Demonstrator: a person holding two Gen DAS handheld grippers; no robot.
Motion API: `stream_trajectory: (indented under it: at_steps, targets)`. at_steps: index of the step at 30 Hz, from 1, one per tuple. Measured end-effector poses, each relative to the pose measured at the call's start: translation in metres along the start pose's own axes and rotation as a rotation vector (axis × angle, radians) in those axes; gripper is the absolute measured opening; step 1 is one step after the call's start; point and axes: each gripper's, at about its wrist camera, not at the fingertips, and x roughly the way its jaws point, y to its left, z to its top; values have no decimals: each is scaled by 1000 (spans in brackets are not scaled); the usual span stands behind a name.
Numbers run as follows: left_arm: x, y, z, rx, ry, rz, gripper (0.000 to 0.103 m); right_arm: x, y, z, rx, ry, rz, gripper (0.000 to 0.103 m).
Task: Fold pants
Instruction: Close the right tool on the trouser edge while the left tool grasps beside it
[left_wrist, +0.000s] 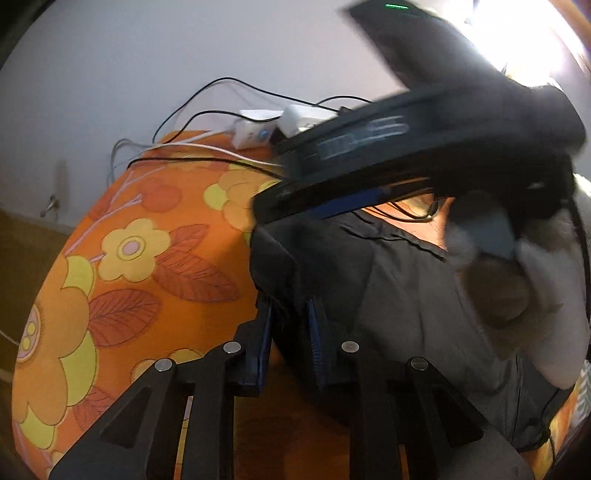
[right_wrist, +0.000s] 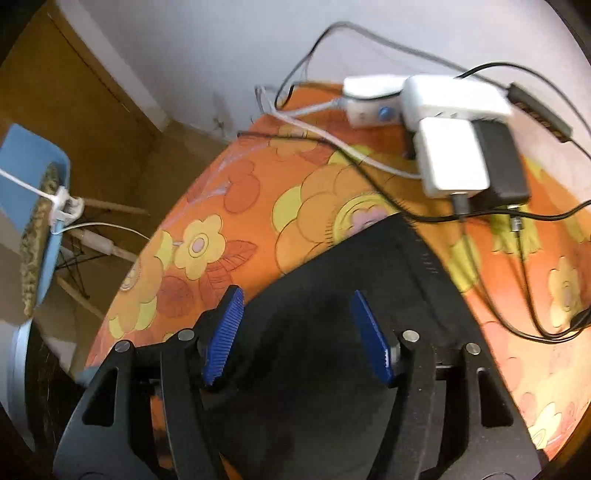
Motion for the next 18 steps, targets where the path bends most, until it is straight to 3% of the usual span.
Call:
stream_trajectory:
  at_steps: [5,8,9,10,11,13,18]
  targets:
    - [1,-3,0,14,6,-8,17,24,16,-3,-36,34,-109,62]
    - [0,-4,-3,11,13,-19,21,21,17,-9,-77,11,-157,43]
    - [-2,-5,-5,15,15,-9,24,19,14,-10,-67,8,-152,35]
    - [-4,-5,-7,11,15,1,33,15,6,-10,-42,6,-136,23]
    - [-6,-5,-9,9,17,14,49,13,-1,-10,-13,7,-105,16]
    - [-8,-7,-12,14,18,28,61,8,-18,-12,50,3,-28,13]
    - [0,-10,-9,7,44,76,62,5,-28,-23,67,-38,19,10]
